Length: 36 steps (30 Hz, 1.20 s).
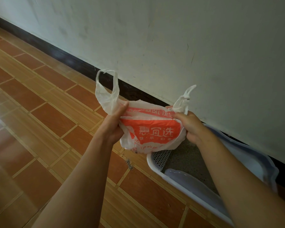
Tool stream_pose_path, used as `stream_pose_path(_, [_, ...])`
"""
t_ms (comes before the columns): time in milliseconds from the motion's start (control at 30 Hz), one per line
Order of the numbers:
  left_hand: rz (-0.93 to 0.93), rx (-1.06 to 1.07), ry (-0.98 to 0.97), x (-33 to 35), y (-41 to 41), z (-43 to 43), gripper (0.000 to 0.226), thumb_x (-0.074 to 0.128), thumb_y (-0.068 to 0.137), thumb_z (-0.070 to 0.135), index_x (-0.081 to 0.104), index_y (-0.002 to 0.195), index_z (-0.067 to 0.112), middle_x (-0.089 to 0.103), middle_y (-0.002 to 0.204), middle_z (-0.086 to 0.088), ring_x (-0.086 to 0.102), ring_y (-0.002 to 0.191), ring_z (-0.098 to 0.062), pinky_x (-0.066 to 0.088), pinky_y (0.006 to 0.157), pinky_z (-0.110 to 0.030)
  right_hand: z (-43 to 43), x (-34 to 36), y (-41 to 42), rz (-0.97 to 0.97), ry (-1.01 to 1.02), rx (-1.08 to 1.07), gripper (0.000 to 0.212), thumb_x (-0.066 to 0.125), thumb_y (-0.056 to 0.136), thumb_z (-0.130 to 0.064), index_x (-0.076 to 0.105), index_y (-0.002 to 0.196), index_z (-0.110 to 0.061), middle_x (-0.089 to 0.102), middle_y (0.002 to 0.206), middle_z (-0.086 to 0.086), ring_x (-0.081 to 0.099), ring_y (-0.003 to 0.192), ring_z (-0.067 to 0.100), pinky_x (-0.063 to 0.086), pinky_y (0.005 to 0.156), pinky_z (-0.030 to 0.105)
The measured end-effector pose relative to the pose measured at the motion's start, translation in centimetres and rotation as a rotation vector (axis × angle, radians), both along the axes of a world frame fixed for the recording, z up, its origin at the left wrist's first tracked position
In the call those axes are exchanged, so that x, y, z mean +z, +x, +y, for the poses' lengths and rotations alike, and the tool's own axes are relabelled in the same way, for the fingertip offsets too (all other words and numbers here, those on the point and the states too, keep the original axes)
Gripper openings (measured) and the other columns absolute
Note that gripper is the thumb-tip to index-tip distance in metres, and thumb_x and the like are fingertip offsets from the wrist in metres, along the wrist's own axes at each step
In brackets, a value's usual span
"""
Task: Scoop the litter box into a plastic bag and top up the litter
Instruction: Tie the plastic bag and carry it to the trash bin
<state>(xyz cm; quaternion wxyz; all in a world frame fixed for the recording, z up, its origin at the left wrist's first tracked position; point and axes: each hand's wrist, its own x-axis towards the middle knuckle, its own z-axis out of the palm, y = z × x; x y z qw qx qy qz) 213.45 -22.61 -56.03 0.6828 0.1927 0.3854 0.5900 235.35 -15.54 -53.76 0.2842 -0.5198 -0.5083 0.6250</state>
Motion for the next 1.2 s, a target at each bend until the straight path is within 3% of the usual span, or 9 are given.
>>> stream_pose_path(200, [-0.066, 0.147, -0.055, -0.2, 1.0, 0.7, 0.008, 0.057, 0.089, 0.015, 0.056, 0.095, 0.011, 0.063, 0.08, -0.006, 0.065, 0.075, -0.017, 0.057, 0.08, -0.042, 0.2, -0.5, 0.0, -0.145, -0.05, 0.003, 0.012, 0.059, 0.085, -0.022, 0.064, 0.095, -0.02, 0.068, 0.079, 0.006, 0.066, 0.081, 0.023, 0.052, 0.071, 0.034])
stream_pose_path(300, [-0.191, 0.151, -0.001, -0.1, 1.3, 0.9, 0.022, 0.05, 0.093, 0.015, 0.065, 0.077, 0.009, 0.068, 0.078, -0.004, 0.068, 0.083, -0.016, 0.055, 0.083, -0.042, -0.1, -0.5, 0.1, -0.121, -0.083, -0.005, 0.01, 0.053, 0.087, -0.018, 0.062, 0.083, -0.02, 0.066, 0.063, 0.001, 0.062, 0.068, 0.018, 0.049, 0.065, 0.03])
stream_pose_path(400, [-0.243, 0.155, 0.013, 0.0, 1.4, 1.0, 0.041, 0.052, 0.092, 0.019, 0.053, 0.051, 0.015, 0.051, 0.048, 0.002, 0.061, 0.054, -0.009, 0.058, 0.081, -0.039, -0.4, -0.2, 0.1, -0.1, -0.116, 0.007, 0.022, 0.046, 0.088, -0.016, 0.06, 0.071, -0.017, 0.062, 0.052, -0.002, 0.059, 0.061, 0.015, 0.045, 0.058, 0.026])
stream_pose_path(467, [-0.264, 0.15, -0.024, 0.0, 1.4, 1.0, 0.033, 0.057, 0.087, 0.024, 0.05, 0.056, 0.016, 0.045, 0.046, 0.003, 0.049, 0.043, -0.006, 0.058, 0.065, -0.031, -0.5, 0.0, 0.1, -0.073, -0.146, 0.022, 0.025, 0.042, 0.087, -0.016, 0.058, 0.068, -0.016, 0.06, 0.059, 0.001, 0.057, 0.062, 0.015, 0.044, 0.058, 0.026])
stream_pose_path(600, [-0.281, 0.065, -0.059, -0.1, 0.8, 0.7, 0.034, 0.044, 0.087, 0.047, 0.052, 0.077, 0.015, 0.043, 0.059, 0.002, 0.043, 0.052, -0.006, 0.042, 0.063, -0.021, -0.5, 0.3, 0.1, -0.003, -0.196, 0.04, 0.018, 0.045, 0.087, -0.027, 0.056, 0.081, -0.016, 0.061, 0.07, 0.004, 0.058, 0.064, 0.016, 0.046, 0.065, 0.03])
stream_pose_path(867, [-0.238, 0.026, -0.106, 0.7, 1.3, 0.9, 0.021, 0.037, 0.098, 0.018, 0.054, 0.105, 0.008, 0.053, 0.064, 0.0, 0.049, 0.057, -0.006, 0.047, 0.058, -0.018, -0.8, 1.1, -1.4, 0.068, -0.075, -0.081, 0.021, 0.048, 0.095, -0.028, 0.06, 0.093, -0.012, 0.066, 0.078, 0.005, 0.062, 0.063, 0.016, 0.05, 0.057, 0.029])
stream_pose_path(1033, [-0.253, -0.007, -0.086, 1.4, 1.3, 0.8, 0.019, 0.044, 0.095, 0.012, 0.05, 0.112, 0.006, 0.059, 0.058, -0.003, 0.061, 0.049, -0.009, 0.058, 0.053, -0.026, -0.7, 1.9, -1.8, 0.208, -0.011, -0.146, 0.022, 0.044, 0.098, -0.027, 0.058, 0.087, -0.014, 0.065, 0.074, 0.003, 0.064, 0.069, 0.018, 0.053, 0.071, 0.035])
stream_pose_path(1100, [-0.169, -0.005, -0.104, 1.6, 1.5, 0.9, 0.044, 0.047, 0.093, 0.008, 0.038, 0.135, 0.007, 0.06, 0.058, -0.003, 0.059, 0.045, -0.007, 0.056, 0.048, -0.024, -0.6, 1.9, -2.1, 0.152, 0.054, -0.088, 0.018, 0.043, 0.098, -0.027, 0.057, 0.091, -0.017, 0.056, 0.066, -0.002, 0.059, 0.068, 0.015, 0.05, 0.071, 0.033])
stream_pose_path(1200, [0.13, 0.043, -0.153, 1.9, 2.7, 1.5, 0.04, 0.048, 0.096, 0.008, 0.04, 0.135, 0.004, 0.058, 0.059, -0.002, 0.047, 0.04, -0.004, 0.048, 0.042, -0.018, -0.8, 2.1, -2.9, -0.009, 0.192, 0.025, 0.022, 0.04, 0.099, -0.027, 0.055, 0.086, -0.019, 0.046, 0.058, -0.006, 0.048, 0.061, 0.011, 0.044, 0.072, 0.033])
